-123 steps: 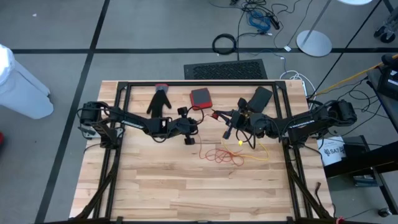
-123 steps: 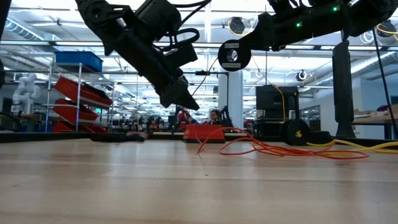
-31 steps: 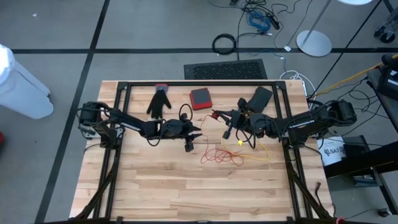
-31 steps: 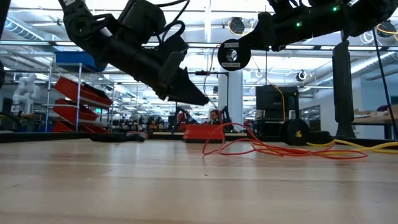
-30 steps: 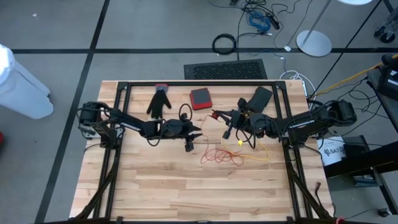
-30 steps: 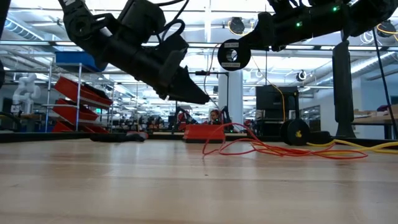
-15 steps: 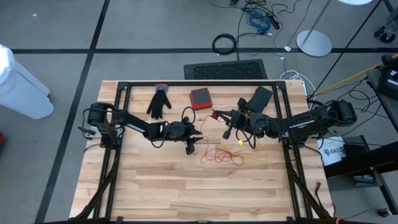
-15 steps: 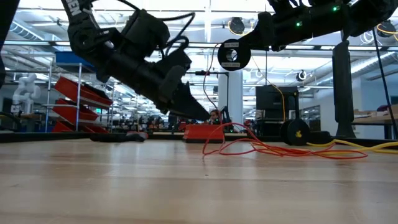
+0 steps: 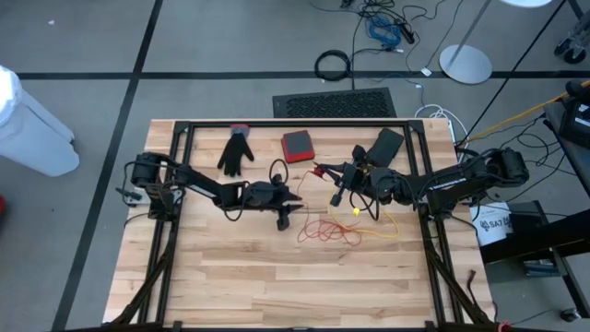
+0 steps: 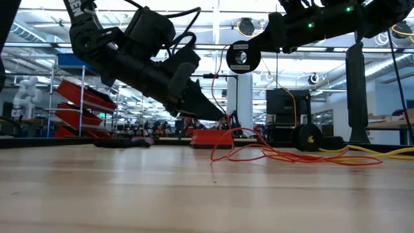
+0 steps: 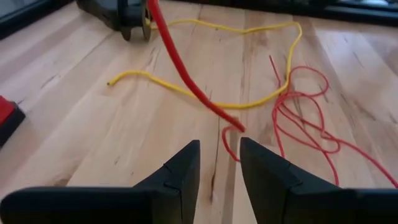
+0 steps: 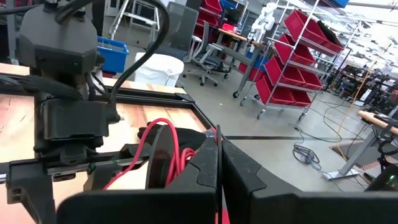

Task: Coil cords
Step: Coil the red wire onto the spool

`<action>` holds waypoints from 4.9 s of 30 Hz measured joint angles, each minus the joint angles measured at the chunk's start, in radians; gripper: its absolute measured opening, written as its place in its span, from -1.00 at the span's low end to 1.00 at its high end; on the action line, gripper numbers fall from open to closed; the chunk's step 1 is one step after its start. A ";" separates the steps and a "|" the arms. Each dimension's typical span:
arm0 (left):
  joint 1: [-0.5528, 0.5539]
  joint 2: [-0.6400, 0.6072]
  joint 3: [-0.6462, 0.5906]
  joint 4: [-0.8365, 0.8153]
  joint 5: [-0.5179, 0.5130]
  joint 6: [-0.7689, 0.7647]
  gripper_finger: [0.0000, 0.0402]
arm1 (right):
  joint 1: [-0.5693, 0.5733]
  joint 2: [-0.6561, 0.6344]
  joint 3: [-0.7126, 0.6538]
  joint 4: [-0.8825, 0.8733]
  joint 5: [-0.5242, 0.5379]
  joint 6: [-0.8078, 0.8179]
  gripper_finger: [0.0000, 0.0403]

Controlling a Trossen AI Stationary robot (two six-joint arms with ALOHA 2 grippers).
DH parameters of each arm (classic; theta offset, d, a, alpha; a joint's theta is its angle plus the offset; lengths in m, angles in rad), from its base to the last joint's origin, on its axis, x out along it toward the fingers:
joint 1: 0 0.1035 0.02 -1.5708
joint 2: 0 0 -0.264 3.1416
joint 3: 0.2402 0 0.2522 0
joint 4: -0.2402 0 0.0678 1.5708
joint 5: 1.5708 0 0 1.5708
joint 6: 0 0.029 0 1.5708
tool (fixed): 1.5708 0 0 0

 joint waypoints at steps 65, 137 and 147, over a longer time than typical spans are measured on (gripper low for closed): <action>0.128 0.020 0.054 0.029 -0.132 0.072 -0.99 | -0.012 -0.056 -0.001 -0.168 -0.062 0.100 -1.00; -0.009 0.033 0.278 -0.288 -0.131 0.130 -1.00 | -0.026 0.480 0.126 0.566 0.173 -0.066 -1.00; -0.021 -0.061 0.279 -0.422 -0.124 0.215 -1.00 | -0.034 0.429 0.127 0.388 0.084 -0.024 -1.00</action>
